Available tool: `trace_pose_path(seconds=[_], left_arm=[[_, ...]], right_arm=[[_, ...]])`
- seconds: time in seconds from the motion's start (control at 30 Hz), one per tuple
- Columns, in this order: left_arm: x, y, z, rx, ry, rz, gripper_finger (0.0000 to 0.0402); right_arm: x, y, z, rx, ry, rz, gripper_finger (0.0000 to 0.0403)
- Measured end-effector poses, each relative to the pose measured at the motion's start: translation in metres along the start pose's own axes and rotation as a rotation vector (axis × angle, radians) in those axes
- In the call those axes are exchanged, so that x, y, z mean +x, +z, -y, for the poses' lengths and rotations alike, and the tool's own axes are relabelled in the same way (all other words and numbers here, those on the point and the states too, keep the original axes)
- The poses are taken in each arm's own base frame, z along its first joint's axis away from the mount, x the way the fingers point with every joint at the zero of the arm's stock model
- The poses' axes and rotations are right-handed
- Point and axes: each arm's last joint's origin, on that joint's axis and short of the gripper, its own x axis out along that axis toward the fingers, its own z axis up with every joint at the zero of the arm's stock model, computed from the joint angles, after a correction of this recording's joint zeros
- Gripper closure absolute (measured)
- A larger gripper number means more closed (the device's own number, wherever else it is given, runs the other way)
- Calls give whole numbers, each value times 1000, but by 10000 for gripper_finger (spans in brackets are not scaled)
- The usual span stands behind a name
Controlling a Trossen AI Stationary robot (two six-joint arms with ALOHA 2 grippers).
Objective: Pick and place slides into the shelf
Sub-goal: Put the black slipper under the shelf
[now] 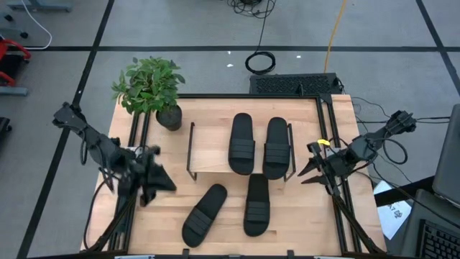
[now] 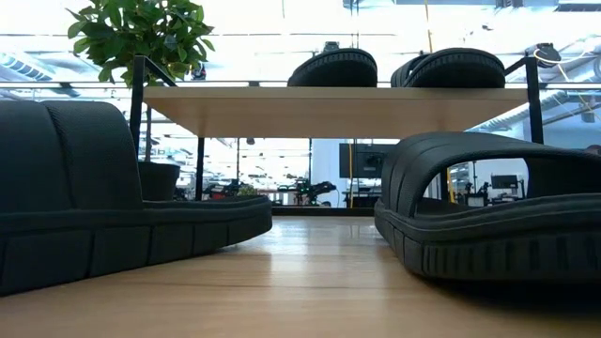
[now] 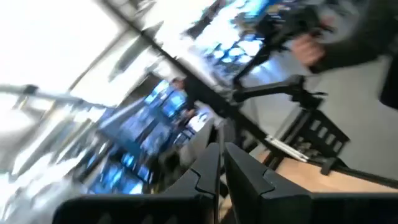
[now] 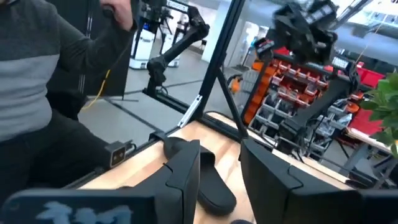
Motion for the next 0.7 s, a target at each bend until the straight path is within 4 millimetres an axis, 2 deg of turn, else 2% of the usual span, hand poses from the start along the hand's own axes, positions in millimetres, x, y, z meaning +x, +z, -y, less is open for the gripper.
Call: trace_pose_path(seconds=[0.07,0.13,0.2,0.3,0.37,0.5,0.7], left_arm=[[20,13,-4,74,-54,0,371],[42,30,-12,157,-4,-93,371],[64,47,-18,266,140,-344,371],[92,69,-16,392,338,-760,371],[105,78,-15,336,377,-807,371],[105,95,-3,229,416,-825,371],[88,99,46,57,441,-784,371]], right_arm=[[3,-5,-2,8,-1,8,298],[4,-10,-4,21,1,1,298],[6,-15,-5,45,1,1,298],[8,-26,-9,73,3,9,298],[9,-35,-13,76,-1,26,298],[10,-49,-17,30,-13,62,298],[9,-50,-17,97,-16,78,298]])
